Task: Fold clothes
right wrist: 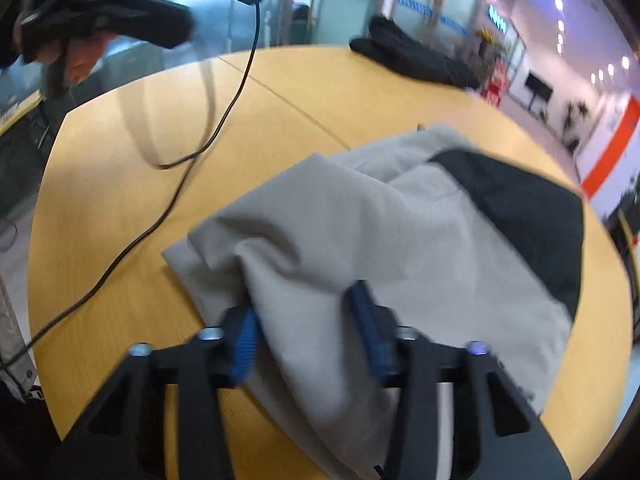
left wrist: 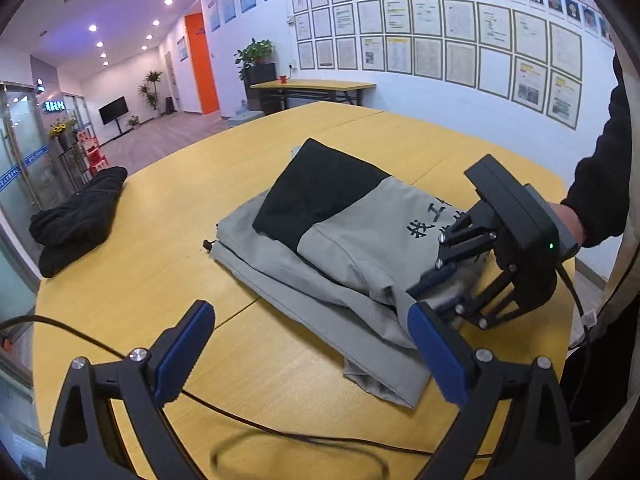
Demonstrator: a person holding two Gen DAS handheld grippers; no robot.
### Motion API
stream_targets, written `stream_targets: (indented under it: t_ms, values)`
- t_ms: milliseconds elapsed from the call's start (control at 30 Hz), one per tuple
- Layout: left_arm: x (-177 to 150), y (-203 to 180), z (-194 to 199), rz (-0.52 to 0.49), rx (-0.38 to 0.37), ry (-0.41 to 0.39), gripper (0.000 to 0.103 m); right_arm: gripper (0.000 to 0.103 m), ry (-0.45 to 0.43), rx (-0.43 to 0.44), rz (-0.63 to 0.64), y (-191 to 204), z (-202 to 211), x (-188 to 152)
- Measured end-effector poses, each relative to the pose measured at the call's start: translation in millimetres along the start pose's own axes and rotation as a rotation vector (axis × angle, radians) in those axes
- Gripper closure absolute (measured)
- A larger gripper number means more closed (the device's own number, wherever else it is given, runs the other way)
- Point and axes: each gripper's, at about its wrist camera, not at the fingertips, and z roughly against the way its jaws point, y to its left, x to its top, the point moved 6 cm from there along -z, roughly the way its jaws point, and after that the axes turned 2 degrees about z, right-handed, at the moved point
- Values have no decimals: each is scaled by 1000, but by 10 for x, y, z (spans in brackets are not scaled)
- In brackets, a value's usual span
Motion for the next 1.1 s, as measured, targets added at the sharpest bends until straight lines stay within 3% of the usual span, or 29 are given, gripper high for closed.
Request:
stream_targets:
  t_ms: [67, 167, 267, 433, 567, 700, 767, 933, 1100]
  values:
    - [-8, 106, -50, -12, -18, -7, 3, 97, -36, 1, -25, 31, 108, 75]
    - [26, 251, 15, -23, -38, -36, 3, 100, -110, 35, -41, 89, 340, 279]
    - [86, 367, 122, -18, -42, -72, 3, 100, -178, 127, 21, 282, 512, 503]
    - [148, 414, 124, -27, -64, -90, 3, 99, -120, 263, 98, 744, 89, 383]
    - [180, 181, 73, -117, -143, -88, 3, 96, -116, 309, 87, 865, -48, 310]
    - [174, -79, -254, -212, -225, -69, 3, 91, -111, 333, 101, 776, -292, 357]
    - [138, -90, -416, -203, -274, -60, 3, 88, -126, 339, 108, 735, -386, 369]
    - [12, -76, -657, -224, -282, -5, 4, 84, -187, 351, 135, 579, -589, 478]
    - [-13, -103, -663, -195, -267, -21, 4, 85, -270, 332, 108, 403, -388, 466]
